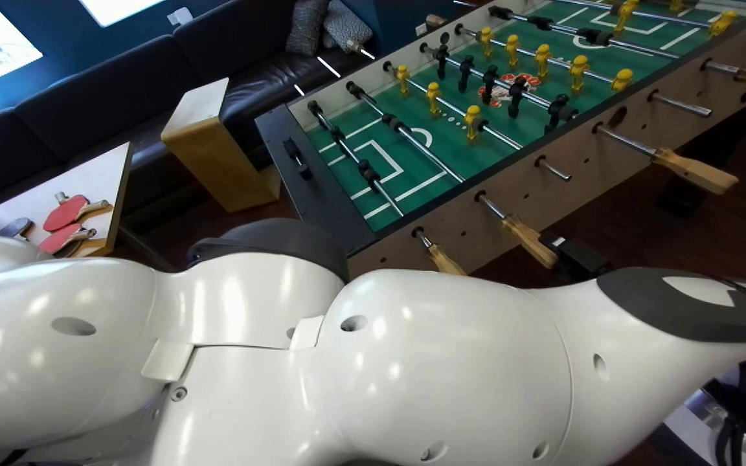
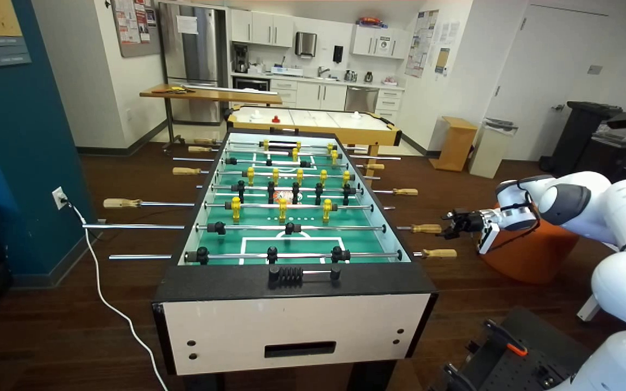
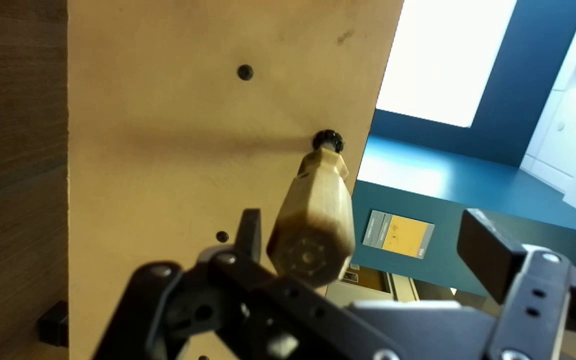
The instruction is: Rotate the second rod on the foosball table
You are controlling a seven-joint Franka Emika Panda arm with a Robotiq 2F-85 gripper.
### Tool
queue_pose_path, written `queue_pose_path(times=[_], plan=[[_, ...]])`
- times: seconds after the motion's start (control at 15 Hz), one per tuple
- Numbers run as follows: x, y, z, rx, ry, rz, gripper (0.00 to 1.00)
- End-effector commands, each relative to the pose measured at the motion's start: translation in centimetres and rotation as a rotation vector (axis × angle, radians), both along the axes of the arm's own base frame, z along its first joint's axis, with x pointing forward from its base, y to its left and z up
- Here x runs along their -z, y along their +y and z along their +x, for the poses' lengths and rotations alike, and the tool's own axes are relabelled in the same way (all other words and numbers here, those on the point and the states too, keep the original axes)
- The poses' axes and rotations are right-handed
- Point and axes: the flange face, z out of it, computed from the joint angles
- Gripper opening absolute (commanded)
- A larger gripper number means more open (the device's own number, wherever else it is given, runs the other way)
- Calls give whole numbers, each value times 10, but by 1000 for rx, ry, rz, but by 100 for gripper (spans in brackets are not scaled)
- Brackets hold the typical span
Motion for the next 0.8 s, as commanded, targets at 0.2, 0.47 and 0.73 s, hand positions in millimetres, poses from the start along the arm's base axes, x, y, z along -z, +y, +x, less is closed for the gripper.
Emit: queue_pose_path(times=[0.2, 0.47, 0.73], plan=[[9, 2, 1, -18, 13, 42, 100], [12, 2, 0, -12, -16, 54, 100], [11, 3, 1, -12, -29, 68, 100]])
